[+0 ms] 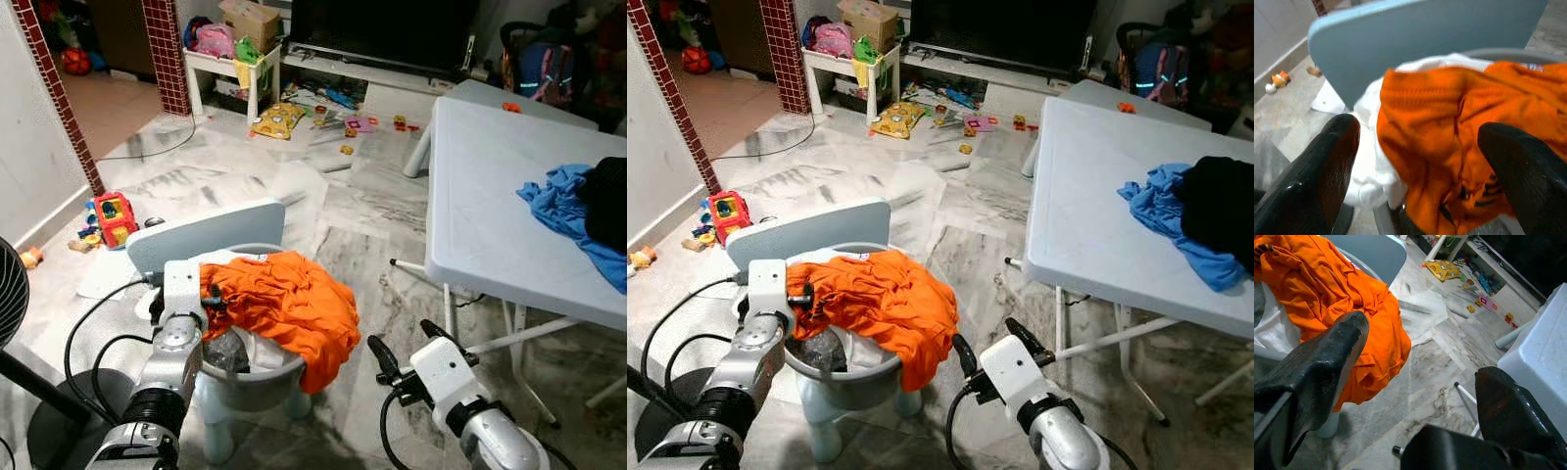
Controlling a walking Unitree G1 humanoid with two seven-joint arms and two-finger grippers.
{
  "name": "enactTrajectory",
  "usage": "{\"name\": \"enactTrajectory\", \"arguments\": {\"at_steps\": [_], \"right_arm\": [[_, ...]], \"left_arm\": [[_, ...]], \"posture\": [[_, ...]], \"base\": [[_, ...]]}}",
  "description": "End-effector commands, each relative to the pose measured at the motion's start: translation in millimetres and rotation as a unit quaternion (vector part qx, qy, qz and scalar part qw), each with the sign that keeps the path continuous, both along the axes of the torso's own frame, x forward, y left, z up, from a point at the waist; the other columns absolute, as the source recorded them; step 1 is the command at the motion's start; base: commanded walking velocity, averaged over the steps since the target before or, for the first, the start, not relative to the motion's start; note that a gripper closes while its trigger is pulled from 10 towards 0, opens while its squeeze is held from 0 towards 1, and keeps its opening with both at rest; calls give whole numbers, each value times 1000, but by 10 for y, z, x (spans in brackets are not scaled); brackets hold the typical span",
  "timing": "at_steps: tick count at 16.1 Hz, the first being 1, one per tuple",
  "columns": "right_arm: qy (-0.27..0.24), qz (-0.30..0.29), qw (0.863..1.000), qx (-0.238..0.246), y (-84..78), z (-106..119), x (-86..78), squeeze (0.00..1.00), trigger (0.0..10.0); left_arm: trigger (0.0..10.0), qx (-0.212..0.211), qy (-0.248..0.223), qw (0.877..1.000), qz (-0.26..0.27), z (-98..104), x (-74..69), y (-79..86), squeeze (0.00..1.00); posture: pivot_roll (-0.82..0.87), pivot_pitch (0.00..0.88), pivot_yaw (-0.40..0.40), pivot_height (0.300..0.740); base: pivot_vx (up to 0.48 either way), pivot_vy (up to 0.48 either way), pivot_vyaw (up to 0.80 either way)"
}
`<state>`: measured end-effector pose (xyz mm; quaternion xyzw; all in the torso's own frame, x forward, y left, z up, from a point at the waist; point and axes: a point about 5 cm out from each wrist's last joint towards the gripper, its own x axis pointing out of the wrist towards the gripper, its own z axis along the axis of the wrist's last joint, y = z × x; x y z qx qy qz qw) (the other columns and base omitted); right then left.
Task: Hang hanger
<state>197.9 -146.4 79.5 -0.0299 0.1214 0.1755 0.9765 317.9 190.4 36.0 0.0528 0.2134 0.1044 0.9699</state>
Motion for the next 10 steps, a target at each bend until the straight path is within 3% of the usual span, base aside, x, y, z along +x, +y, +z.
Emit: {"name": "enactTrajectory", "arguments": {"at_steps": [1,4,6,8,10], "right_arm": [[-5,-3,1000,-4,-45,56,-11,0,10000],[-11,-10,1000,4,-70,132,-39,0,10000],[-26,-26,999,4,-140,205,-15,0,10000],[-56,-58,997,3,-249,318,27,0,10000],[-72,-81,994,10,-329,399,73,0,10000]], "left_arm": [[10000,-9,-9,1000,1,39,47,-32,0],[10000,-7,-47,998,-38,126,80,-173,0],[10000,-27,-84,990,-106,222,-53,-367,0],[10000,-35,-143,965,-216,426,-296,-564,0],[10000,-27,-184,943,-275,575,-446,-634,0]], "posture": [[43,0,-155,740],[42,0,-160,740],[59,0,-160,740],[79,0,-161,740],[101,0,-158,740]], "base": [[0,0,0],[0,0,0],[0,0,0],[0,0,0],[0,0,0]]}}
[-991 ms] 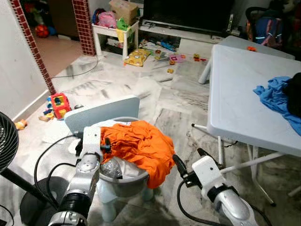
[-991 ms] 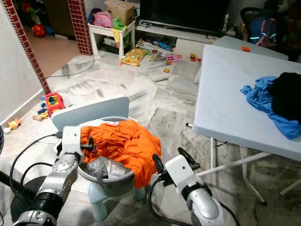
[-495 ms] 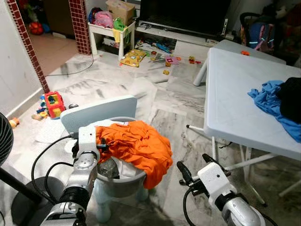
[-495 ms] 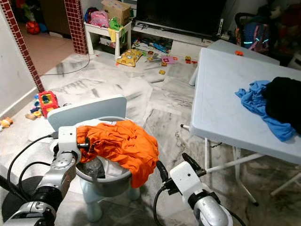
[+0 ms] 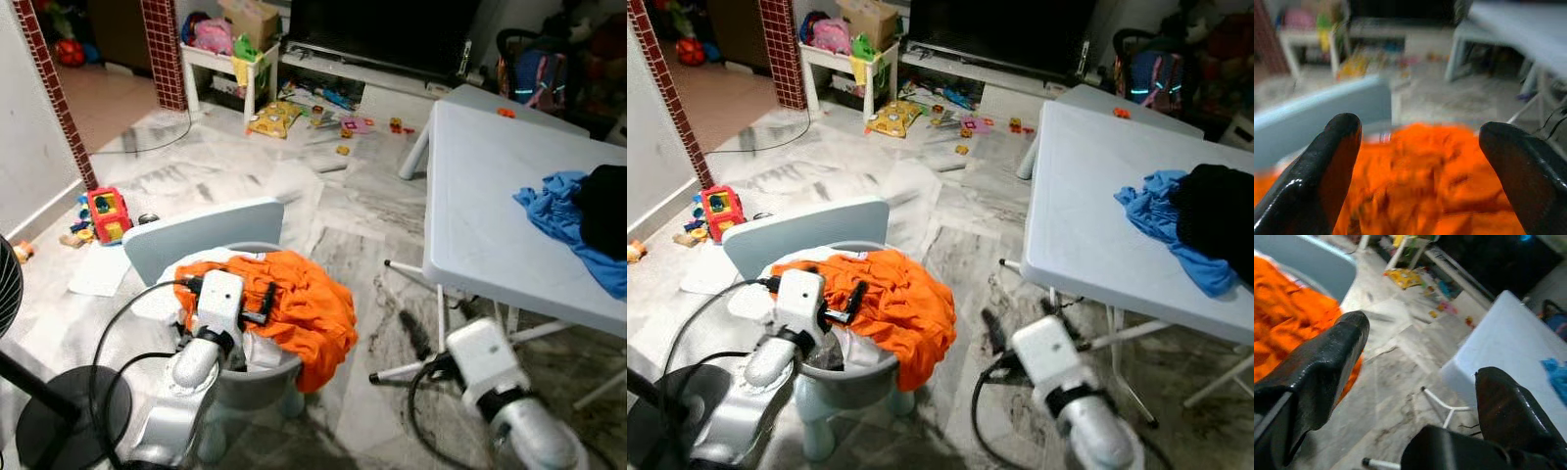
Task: Hang hanger
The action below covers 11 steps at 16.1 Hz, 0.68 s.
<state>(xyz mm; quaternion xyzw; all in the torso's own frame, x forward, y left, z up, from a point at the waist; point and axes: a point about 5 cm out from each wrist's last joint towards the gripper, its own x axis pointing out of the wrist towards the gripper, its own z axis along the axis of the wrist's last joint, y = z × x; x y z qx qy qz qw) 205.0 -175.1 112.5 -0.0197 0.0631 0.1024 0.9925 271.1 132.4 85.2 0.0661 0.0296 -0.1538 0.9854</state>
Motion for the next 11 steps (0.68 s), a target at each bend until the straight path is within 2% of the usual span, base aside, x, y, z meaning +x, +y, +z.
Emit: {"name": "enactTrajectory", "arguments": {"at_steps": [1,3,5,9,11], "right_arm": [[-20,-15,1000,4,-83,109,30,0,10000],[-22,-17,999,16,-111,129,71,0,10000],[-17,28,999,12,-57,116,74,0,10000],[-13,41,999,9,10,79,129,0,10000],[-12,48,999,8,31,73,124,0,10000]], "left_arm": [[10000,0,-38,999,-34,132,-31,-67,0],[10000,1,-46,998,-36,162,-28,-49,0],[10000,-4,-38,999,-10,199,-58,29,0],[10000,1,-32,999,0,208,-60,83,0],[10000,-4,-30,1000,-3,216,-55,68,0]], "posture": [[110,0,-157,740],[116,0,-164,740],[129,0,-165,740],[144,0,-167,740],[138,0,-164,740]], "base": [[0,0,0],[0,0,0],[0,0,0],[0,0,714],[131,0,247]]}}
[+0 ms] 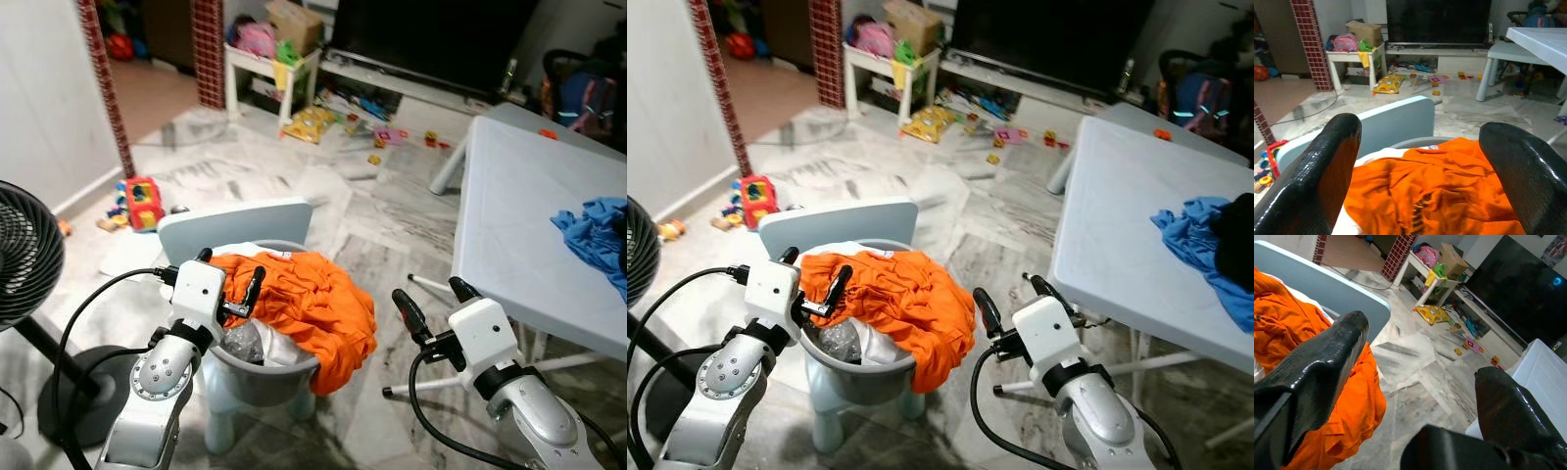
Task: Hang hanger
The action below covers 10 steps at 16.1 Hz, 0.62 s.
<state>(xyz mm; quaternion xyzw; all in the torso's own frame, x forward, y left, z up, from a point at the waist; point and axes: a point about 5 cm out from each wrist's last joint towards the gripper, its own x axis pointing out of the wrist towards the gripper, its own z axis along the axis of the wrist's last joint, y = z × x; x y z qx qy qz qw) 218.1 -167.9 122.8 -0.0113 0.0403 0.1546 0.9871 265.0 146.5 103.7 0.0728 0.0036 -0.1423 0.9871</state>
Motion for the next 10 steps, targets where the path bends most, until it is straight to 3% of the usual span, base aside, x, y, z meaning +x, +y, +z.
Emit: {"name": "enactTrajectory", "arguments": {"at_steps": [1,10], "right_arm": [[10,-1,1000,-6,-36,-31,-16,0,10000],[17,9,1000,-4,21,-60,-58,0,10000]], "left_arm": [[10000,-8,-1,1000,-14,31,8,-81,0],[10000,-5,11,1000,-22,15,-3,-105,0]], "posture": [[135,0,-163,740],[120,0,-150,740]], "base": [[255,0,0],[261,0,0]]}}
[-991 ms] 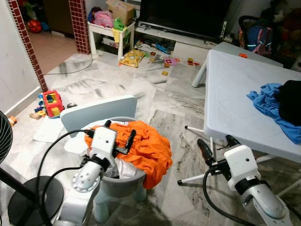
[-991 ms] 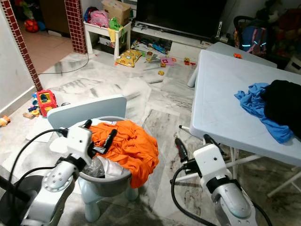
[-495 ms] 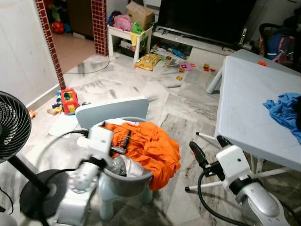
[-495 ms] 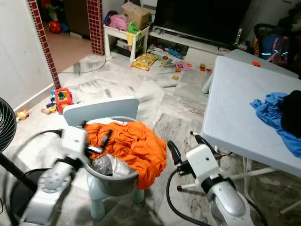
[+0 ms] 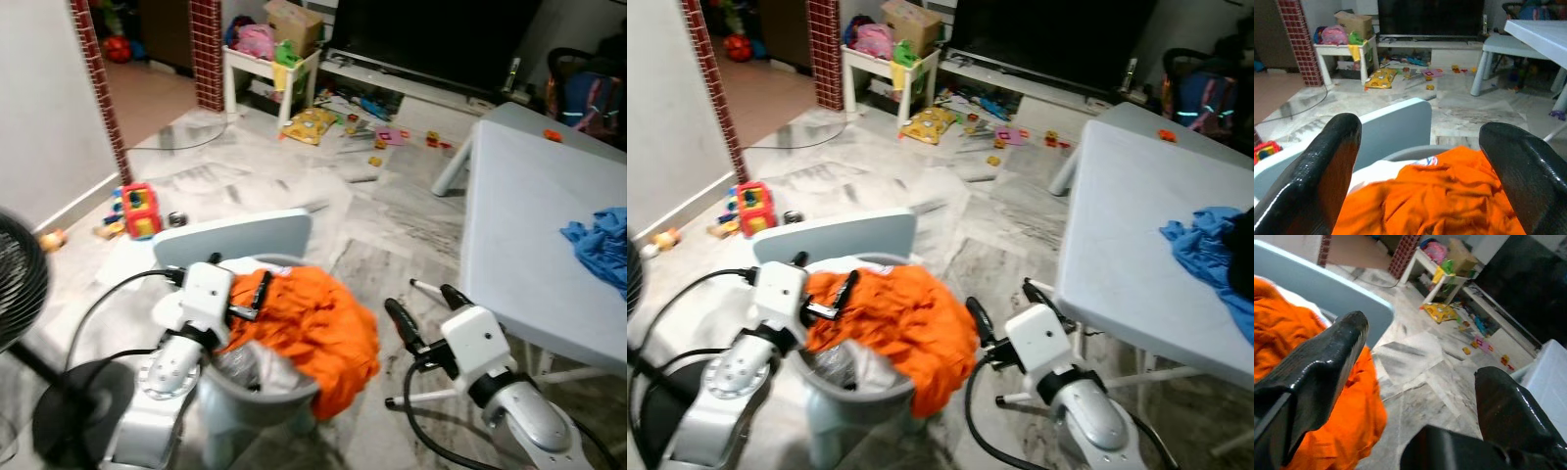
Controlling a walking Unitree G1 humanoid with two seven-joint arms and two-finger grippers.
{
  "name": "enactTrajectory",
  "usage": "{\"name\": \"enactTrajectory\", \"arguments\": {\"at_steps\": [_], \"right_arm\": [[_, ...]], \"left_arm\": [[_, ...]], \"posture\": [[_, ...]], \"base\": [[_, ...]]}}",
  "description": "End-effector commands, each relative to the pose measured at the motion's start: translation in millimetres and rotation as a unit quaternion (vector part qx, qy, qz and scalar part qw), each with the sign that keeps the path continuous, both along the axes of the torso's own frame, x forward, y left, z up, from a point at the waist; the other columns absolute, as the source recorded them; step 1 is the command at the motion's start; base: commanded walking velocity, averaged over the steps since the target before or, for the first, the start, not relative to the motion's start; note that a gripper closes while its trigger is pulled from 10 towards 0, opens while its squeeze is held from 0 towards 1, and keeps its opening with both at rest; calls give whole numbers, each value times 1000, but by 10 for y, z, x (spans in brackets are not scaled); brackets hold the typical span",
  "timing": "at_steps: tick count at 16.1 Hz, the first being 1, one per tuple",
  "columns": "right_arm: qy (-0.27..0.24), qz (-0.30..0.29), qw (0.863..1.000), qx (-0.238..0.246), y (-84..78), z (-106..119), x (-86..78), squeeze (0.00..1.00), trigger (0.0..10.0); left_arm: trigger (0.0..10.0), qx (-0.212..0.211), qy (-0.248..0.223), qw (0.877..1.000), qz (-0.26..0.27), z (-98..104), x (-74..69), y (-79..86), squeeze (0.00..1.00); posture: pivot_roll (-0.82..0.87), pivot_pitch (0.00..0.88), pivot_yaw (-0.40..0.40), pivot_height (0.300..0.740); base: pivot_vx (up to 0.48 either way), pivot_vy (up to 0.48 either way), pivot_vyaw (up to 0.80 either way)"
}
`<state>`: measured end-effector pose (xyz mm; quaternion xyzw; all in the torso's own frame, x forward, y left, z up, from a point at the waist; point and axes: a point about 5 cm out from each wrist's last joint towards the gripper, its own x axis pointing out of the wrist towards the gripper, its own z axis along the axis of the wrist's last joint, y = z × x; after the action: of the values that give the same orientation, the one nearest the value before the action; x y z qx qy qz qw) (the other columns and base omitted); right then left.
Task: Hang hanger
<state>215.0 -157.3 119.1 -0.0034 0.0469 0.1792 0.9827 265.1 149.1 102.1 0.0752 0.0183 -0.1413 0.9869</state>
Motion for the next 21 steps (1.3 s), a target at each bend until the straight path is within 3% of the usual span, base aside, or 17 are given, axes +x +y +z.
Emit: {"name": "enactTrajectory", "arguments": {"at_steps": [1,7,15,21], "right_arm": [[9,-15,1000,-11,-78,-28,-30,0,10000],[17,-15,1000,-4,-58,-56,-37,0,10000],[19,-3,1000,-9,-14,-67,-57,0,10000],[25,-6,1000,-11,-19,-54,-122,0,10000]], "left_arm": [[10000,-9,-2,1000,-25,29,0,-134,0],[10000,1,1,1000,-18,10,3,-146,0],[10000,46,72,993,79,-244,11,126,0],[10000,42,103,987,114,-334,139,130,0]], "posture": [[119,0,-151,740],[120,0,-148,740],[121,0,-153,740],[95,0,-166,740]], "base": [[251,0,0],[84,0,0],[0,0,441],[0,0,0]]}}
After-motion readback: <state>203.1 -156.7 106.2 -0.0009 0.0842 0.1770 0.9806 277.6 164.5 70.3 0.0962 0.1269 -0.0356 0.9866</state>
